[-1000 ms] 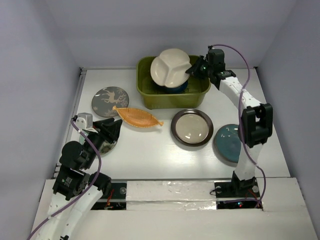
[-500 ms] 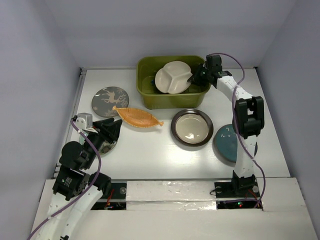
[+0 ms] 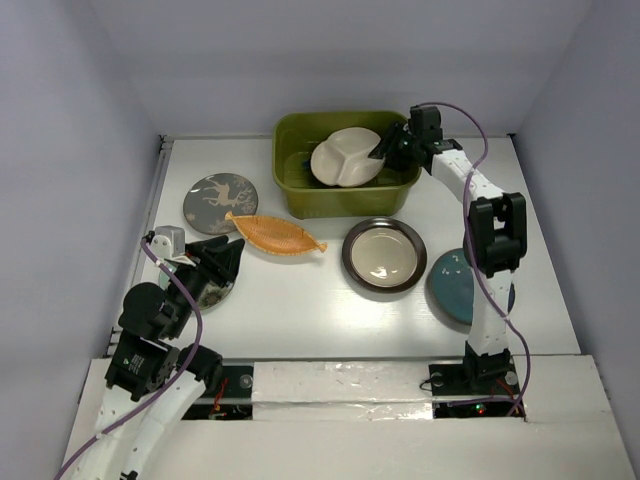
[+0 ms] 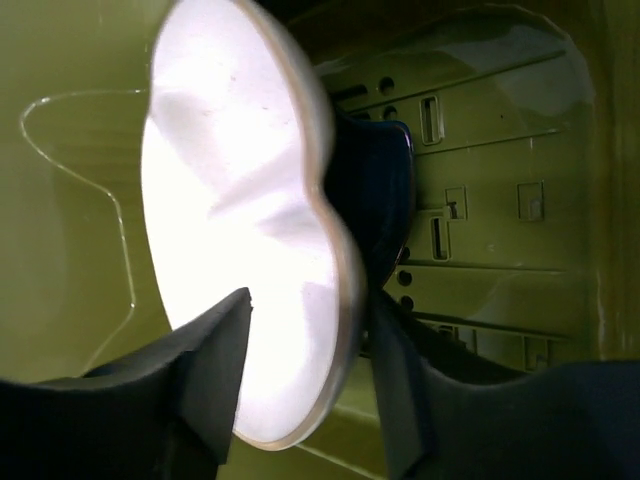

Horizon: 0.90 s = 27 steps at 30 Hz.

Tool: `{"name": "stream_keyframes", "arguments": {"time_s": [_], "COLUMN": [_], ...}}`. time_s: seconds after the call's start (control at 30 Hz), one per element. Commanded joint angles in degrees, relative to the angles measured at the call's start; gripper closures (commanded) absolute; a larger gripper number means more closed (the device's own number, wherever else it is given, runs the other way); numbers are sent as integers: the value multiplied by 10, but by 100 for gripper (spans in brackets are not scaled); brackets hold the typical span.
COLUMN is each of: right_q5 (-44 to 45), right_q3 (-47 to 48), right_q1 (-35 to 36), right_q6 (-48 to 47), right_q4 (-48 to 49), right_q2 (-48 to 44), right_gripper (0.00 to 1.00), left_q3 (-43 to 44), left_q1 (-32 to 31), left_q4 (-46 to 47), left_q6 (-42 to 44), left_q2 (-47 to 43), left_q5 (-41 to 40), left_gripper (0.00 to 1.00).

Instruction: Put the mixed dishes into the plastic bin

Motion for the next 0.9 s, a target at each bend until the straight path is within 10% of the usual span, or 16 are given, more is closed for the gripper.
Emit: {"name": "stream_keyframes", "arguments": {"time_s": [0.0,0.4,0.5,0.67,0.87], "right_q5": [16,82,94,111,98], "right_q3": [38,-2,-25,-72,-193], "right_q1": [3,3,18,80,240], "right_q6": [-11,-44,-53,-70,-48], "right_q4": [27,17,39,60,171], "right_q2": [-52,-142,-174,-229,-269], "right_gripper": [44,21,34,92,100], "left_q3": [12,14,13,15,20], "left_q1": [4,4,4,4,10], "left_q4": [29,28,28,28,18], "left_q6": [-4,-3,-3,-3,-9], "left_q2": [-8,-11,-10,-5,-7], "left_q5": [5,2,1,-3,-58], "left_gripper": [61,61,61,62,95]}}
